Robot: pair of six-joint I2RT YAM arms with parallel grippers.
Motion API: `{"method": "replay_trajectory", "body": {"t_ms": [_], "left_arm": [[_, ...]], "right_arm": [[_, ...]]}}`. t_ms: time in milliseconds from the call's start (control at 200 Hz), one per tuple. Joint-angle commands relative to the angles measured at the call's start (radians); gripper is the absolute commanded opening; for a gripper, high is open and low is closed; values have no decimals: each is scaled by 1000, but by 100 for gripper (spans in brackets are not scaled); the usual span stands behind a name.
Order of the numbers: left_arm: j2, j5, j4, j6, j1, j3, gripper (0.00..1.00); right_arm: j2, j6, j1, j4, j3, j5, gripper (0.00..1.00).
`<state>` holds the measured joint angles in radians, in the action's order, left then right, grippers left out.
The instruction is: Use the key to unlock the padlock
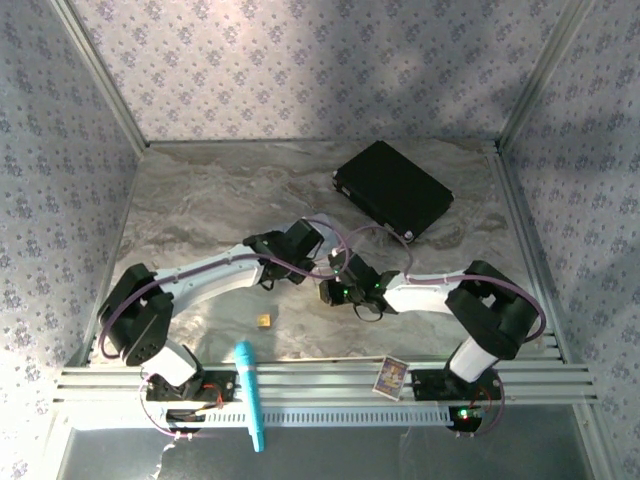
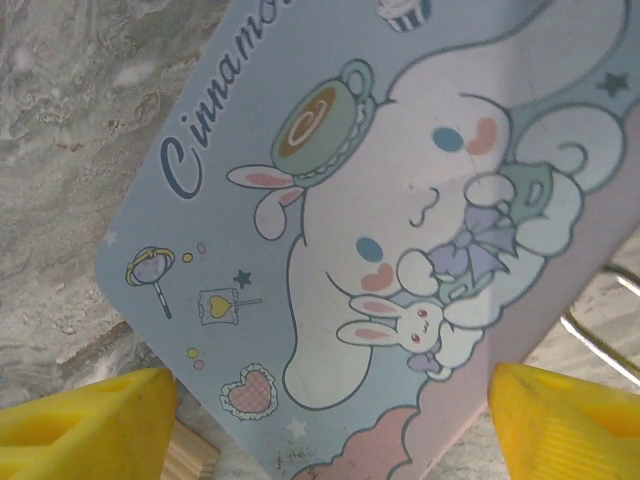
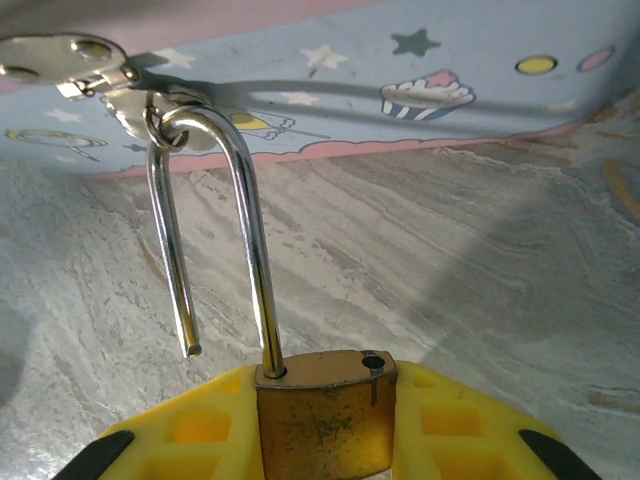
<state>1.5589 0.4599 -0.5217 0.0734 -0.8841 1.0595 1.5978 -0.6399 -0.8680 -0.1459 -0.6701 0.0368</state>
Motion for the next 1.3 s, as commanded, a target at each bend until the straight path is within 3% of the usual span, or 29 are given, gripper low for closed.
{"method": "replay_trajectory", "body": {"t_ms": [0,110,205,260,585,715,1294], "left_arm": [[41,53,-57,-52,-16,2,77],[78,47,-66,-53,-27,1,67],[103,59,-73,-52,-41,2,66],[119,50,-84,-51,-50,4,61],[190,60,-83,-51,-79,-6,51],[191,51,-73,-53,-83,-16,50],[165,20,-83,-90,-90,-24,47]], "right_arm": [[-9,-68,48,24,56,21,13],[4,-108,57,-31,68,41,12],[10,-163,57,-106,93,52,10],[11,-198,49,-142,107,38,10],[87,-363,-34,-339,119,-82,7],[116,-382,-30,-501,165,-74,6],[302,-606,76,-810,204,68,4]]}}
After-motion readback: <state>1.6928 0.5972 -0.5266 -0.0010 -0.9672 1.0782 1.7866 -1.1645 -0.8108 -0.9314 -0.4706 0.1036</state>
